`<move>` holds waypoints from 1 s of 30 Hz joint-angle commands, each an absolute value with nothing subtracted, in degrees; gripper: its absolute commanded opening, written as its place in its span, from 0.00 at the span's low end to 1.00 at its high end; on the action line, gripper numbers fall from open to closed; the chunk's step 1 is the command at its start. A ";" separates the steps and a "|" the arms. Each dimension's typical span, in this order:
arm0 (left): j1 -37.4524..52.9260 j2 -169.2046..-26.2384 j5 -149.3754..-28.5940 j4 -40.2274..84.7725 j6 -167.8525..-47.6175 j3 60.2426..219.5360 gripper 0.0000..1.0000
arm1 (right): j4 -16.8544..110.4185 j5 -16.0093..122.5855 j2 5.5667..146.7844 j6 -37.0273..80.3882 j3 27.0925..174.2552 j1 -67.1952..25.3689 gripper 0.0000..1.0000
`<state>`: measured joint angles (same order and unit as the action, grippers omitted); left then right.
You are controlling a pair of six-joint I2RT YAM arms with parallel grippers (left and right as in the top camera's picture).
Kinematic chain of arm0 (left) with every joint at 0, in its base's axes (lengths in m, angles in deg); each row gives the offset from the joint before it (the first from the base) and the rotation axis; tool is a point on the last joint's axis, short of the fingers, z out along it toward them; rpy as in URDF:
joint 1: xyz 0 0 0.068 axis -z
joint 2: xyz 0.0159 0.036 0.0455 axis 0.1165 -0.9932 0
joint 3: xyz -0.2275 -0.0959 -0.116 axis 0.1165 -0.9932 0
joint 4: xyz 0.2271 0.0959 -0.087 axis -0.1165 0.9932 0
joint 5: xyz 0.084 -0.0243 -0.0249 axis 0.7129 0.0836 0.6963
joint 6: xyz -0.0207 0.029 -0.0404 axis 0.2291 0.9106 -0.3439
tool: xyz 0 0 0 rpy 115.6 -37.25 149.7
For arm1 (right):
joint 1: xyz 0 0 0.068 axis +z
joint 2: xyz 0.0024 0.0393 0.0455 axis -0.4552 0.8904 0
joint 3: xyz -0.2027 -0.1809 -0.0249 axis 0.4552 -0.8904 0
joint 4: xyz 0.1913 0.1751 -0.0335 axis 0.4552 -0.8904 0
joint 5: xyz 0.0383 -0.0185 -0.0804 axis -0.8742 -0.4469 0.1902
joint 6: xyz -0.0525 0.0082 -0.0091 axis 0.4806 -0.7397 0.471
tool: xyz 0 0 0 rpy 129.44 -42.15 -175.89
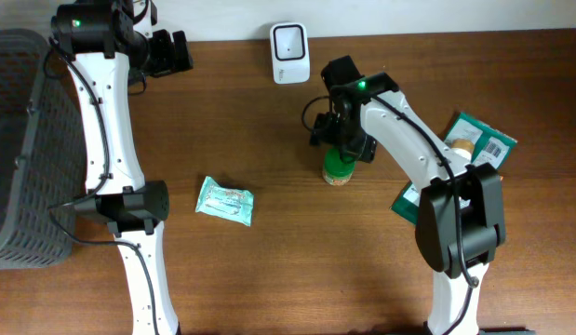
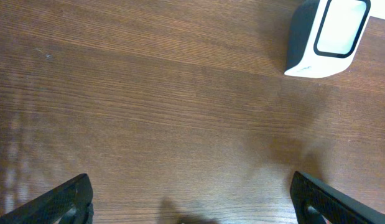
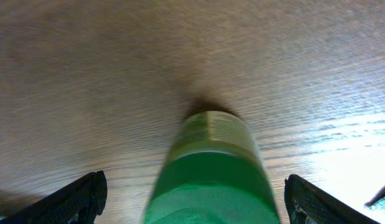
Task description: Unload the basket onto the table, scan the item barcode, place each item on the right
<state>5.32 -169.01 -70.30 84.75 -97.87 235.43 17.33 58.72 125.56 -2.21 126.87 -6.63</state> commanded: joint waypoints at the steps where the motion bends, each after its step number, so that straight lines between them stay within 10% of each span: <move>1: 5.12 -168.57 -69.90 84.77 -97.32 236.26 0.99 | 17.09 60.97 125.06 -3.65 125.32 -6.48 0.88; 16: 5.12 -168.57 -69.88 84.79 -97.34 236.26 0.99 | 12.74 52.95 125.04 11.71 125.32 -7.42 0.76; 30: 5.12 -168.57 -69.88 84.79 -97.32 236.26 0.99 | 14.47 57.76 125.04 51.78 125.32 -8.77 0.68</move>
<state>5.32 -169.01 -70.30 84.75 -97.87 235.43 14.27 56.01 125.58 43.34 125.62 -7.66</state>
